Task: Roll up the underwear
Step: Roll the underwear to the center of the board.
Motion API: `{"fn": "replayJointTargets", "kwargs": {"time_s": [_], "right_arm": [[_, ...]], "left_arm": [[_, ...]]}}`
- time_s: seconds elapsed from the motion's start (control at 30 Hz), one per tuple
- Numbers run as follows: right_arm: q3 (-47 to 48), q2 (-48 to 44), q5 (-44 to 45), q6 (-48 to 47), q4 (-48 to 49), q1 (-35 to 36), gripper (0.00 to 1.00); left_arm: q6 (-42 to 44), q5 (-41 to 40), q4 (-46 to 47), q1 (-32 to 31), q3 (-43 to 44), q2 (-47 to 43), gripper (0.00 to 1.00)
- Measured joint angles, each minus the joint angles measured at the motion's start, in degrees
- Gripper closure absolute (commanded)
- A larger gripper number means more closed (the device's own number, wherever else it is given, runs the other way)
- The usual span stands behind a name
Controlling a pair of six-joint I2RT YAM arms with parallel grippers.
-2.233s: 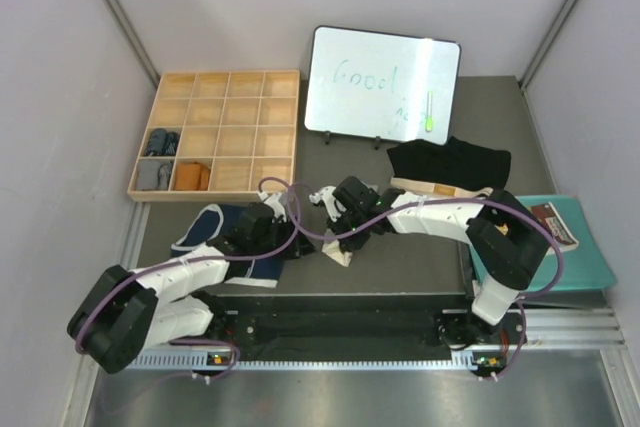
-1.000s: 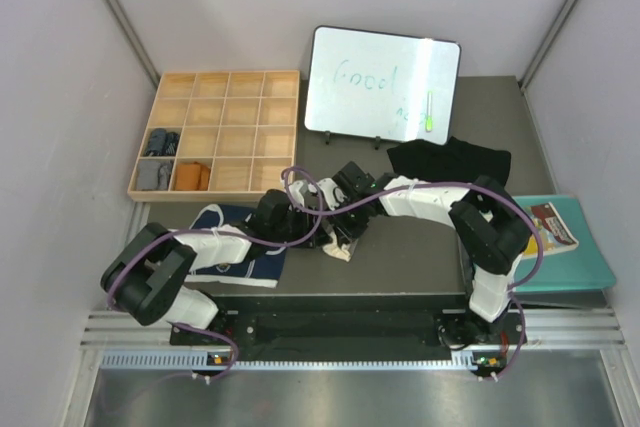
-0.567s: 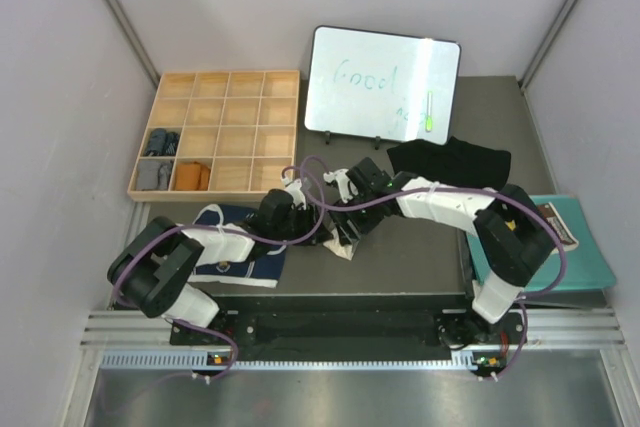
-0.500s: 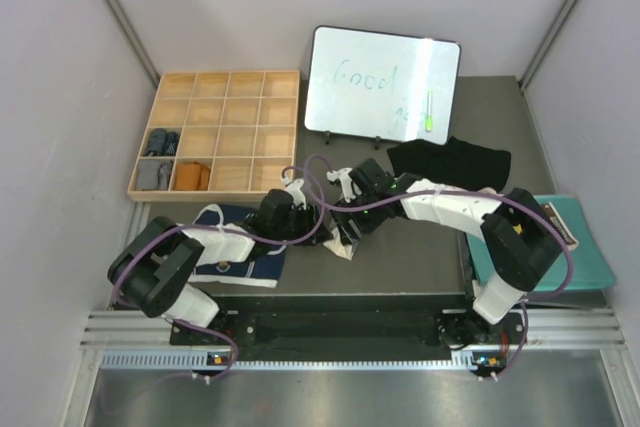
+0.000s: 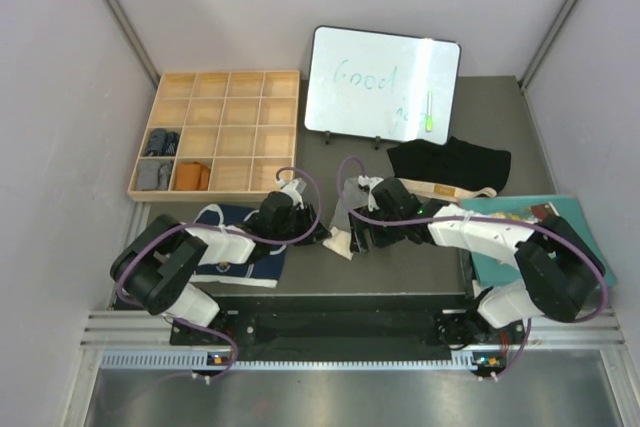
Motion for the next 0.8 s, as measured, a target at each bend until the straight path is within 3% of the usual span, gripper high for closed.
{"fn": "replayJointTargets", "kwargs": {"time_s": [0.2,0.5,0.6,0.7,0.73,0.8], "right_arm": [[-4.0,0.0,-1.4,6.5,7.0,0.0,0.25],[-3.5,5.2,-0.6,13.1,13.2,0.0,0.54],[-2.9,6.3,0.2,13.7,13.4,-0.1,0.69],[-2.3,7.6,1.4,14.1,13.2,-0.1,0.83],[-1.9,8.1,1.6,14.3,13.2,-0.1,0.88],[-1.3,9.0,1.8,14.5,13.3,-0.1,0.93]], "left_arm": [[-1.0,-0.1,1.2,0.0,-0.3,0.4,0.67],[-2.4,-0.8,2.9,0.0,-1.5,0.4,0.7],[-2.8,-1.0,3.2,0.0,-2.0,0.0,0.68],[-3.0,-1.3,3.0,0.0,-2.5,-1.0,0.58],[-2.9,-1.3,2.7,0.0,-2.6,-1.3,0.49],[-3.1,-1.0,2.3,0.0,-2.6,-2.2,0.4]]}}
